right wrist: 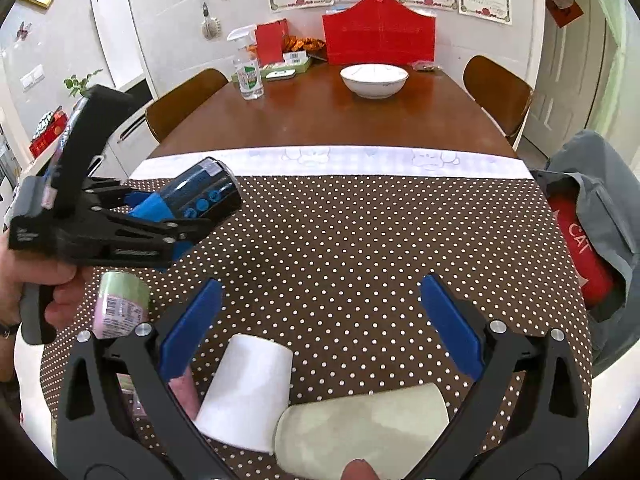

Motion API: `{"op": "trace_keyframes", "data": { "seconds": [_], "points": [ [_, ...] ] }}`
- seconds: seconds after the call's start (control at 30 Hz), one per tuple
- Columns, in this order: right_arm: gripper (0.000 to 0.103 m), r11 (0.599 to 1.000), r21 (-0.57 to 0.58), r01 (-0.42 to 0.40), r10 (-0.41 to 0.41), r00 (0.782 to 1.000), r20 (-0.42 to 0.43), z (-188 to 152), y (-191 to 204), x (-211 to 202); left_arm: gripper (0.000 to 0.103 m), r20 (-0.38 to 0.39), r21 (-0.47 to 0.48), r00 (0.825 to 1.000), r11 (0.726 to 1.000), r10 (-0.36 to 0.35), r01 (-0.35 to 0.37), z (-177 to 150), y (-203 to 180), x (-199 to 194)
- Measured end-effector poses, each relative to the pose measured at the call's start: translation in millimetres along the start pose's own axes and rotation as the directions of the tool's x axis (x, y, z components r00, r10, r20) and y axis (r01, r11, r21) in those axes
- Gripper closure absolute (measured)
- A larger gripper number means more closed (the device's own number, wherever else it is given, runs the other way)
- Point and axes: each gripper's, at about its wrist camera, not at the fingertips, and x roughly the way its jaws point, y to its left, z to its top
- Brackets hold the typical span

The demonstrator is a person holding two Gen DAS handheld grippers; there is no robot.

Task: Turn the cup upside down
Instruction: 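Lift the can with the left gripper and carry it toward the right gripper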

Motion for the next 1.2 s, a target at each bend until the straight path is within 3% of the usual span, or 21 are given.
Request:
{"op": "trace_keyframes", "data": {
  "seconds": [0.33, 0.5, 0.8, 0.97, 1.2],
  "points": [
    [0.006, 1.0, -0.015, -0.015, 0.016, 0.996, 0.084, -22, 14, -67, 0.036, 0.163, -0.031, 0.986, 0.999, 0.023, -0.018, -66, -32, -118],
    [0.006, 0.999, -0.04, -0.018, 0.022, 0.995, 0.093, -44, 18, -89, 0.036, 0.215, -0.068, 0.976, 0.998, 0.023, -0.009, -107, -60, -153],
    [0.006, 0.999, -0.046, -0.011, 0.015, 0.996, 0.093, -86, 14, -110, 0.036, 0.217, -0.137, 0.976, 0.988, -0.033, 0.064, -169, -100, -147],
    [0.006, 0.999, -0.033, 0.003, 0.0, 0.997, 0.071, -111, 8, -107, 0.036, 0.184, -0.169, 0.98, 0.979, -0.081, 0.113, -198, -118, -120],
    [0.006, 1.0, -0.025, 0.012, -0.011, 0.999, 0.043, -137, 5, -100, 0.036, 0.132, -0.202, 0.987, 0.972, -0.093, 0.119, -225, -134, -77]
  ]
}}
